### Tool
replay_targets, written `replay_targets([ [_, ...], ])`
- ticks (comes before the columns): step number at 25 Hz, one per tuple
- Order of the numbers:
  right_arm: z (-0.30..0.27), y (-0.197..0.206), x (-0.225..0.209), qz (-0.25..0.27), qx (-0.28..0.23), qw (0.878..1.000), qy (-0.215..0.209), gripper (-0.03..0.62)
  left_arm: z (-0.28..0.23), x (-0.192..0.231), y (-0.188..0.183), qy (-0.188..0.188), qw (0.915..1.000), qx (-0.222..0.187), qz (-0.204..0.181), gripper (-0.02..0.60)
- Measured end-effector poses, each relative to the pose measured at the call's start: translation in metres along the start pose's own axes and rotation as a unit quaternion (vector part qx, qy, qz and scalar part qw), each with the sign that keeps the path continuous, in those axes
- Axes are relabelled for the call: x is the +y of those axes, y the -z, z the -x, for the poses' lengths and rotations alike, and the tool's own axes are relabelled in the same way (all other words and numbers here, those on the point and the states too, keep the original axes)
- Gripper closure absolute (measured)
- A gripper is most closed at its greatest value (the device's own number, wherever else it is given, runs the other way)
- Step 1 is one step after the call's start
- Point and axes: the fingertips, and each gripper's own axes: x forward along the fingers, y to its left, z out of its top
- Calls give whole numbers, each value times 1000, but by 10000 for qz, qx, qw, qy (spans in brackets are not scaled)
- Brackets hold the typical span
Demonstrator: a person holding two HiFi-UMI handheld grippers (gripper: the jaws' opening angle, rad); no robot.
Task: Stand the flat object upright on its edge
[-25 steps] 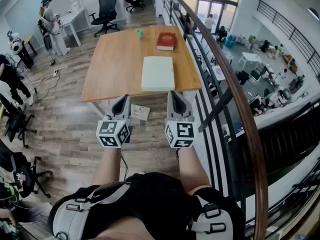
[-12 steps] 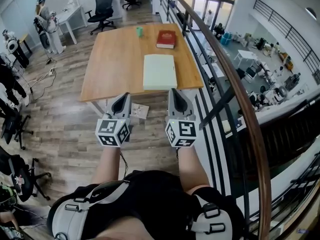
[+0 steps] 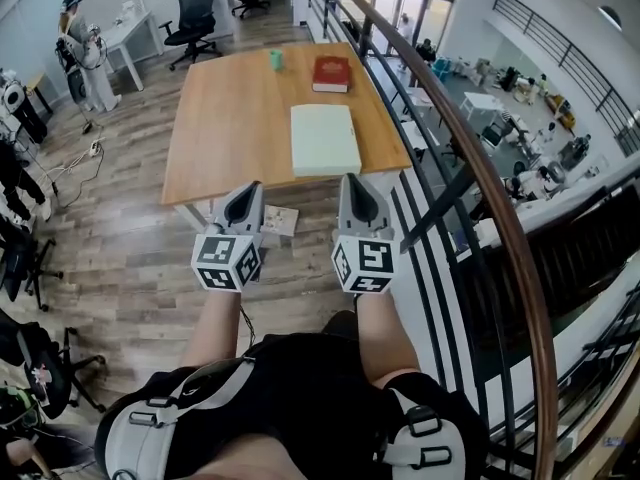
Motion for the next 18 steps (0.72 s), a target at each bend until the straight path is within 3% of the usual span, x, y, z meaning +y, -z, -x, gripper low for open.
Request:
replay_targets([
  [10, -37, 0, 2, -118, -101, 9999, -25, 589, -20, 33, 0, -37, 10000, -42, 23, 578],
  [18, -85, 9, -26, -332, -6, 9994, 22, 589, -61, 55, 3, -110, 9999, -83, 61, 578],
])
